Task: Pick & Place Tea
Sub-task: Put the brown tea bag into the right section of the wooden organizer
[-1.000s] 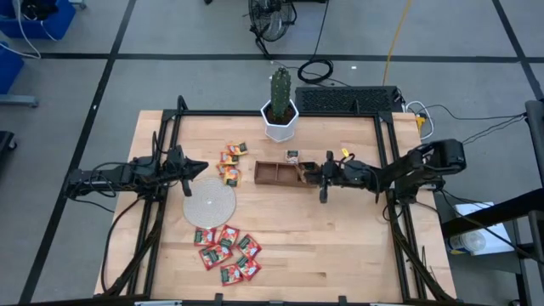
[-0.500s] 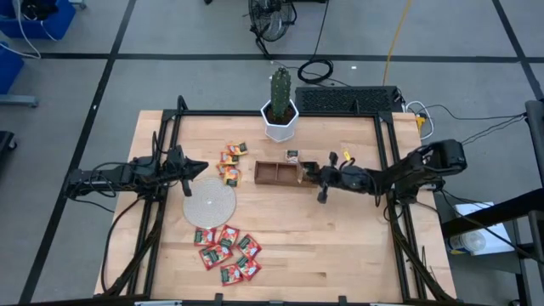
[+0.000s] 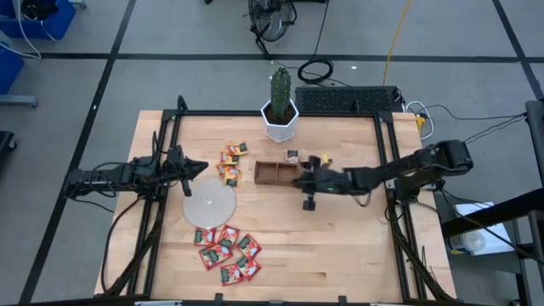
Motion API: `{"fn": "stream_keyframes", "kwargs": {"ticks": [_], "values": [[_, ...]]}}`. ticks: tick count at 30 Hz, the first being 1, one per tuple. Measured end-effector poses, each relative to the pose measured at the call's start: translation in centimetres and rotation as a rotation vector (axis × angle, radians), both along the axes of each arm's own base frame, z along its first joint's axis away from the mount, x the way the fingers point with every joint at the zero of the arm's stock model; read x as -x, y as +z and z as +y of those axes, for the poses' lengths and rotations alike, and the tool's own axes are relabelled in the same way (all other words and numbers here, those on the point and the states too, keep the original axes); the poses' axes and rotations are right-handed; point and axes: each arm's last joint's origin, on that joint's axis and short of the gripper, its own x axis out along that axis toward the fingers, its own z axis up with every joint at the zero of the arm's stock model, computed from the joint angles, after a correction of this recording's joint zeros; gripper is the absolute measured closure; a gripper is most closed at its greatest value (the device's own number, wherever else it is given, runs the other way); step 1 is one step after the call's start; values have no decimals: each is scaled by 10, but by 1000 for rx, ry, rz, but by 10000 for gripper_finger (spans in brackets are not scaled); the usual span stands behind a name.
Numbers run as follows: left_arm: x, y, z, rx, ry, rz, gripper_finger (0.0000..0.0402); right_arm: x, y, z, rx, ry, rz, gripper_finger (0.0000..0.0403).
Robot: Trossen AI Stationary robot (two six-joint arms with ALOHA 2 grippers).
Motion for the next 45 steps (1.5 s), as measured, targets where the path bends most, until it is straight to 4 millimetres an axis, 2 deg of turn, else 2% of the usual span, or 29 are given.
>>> {"fn": "stream_keyframes", "kwargs": {"ticks": [3,7,12,17,24,29,39,45], "values": [[0,0,0,0,0,-1,380,-14,13,-1,31,-97,162,403],[0,0,0,0,0,-1,380,-20,15,-6,48,-186,211,403],[0,0,0,0,0,-1,380,-24,-4,-17,-34,-215,270,403],[0,0,0,0,-1,-1,380,-30,-20,-21,-35,-220,300,403],[0,0,0,0,-1,0,380,-20,-13,-15,-69,-271,326,403],[0,0,0,0,-1,-1,380,-11,-7,-9,3,-348,342,403],[0,0,0,0,-1,-1,380,1,-26,-18,-9,-411,391,403],[0,0,0,0,0,0,380,2,-24,-17,-47,-381,395,403]]}}
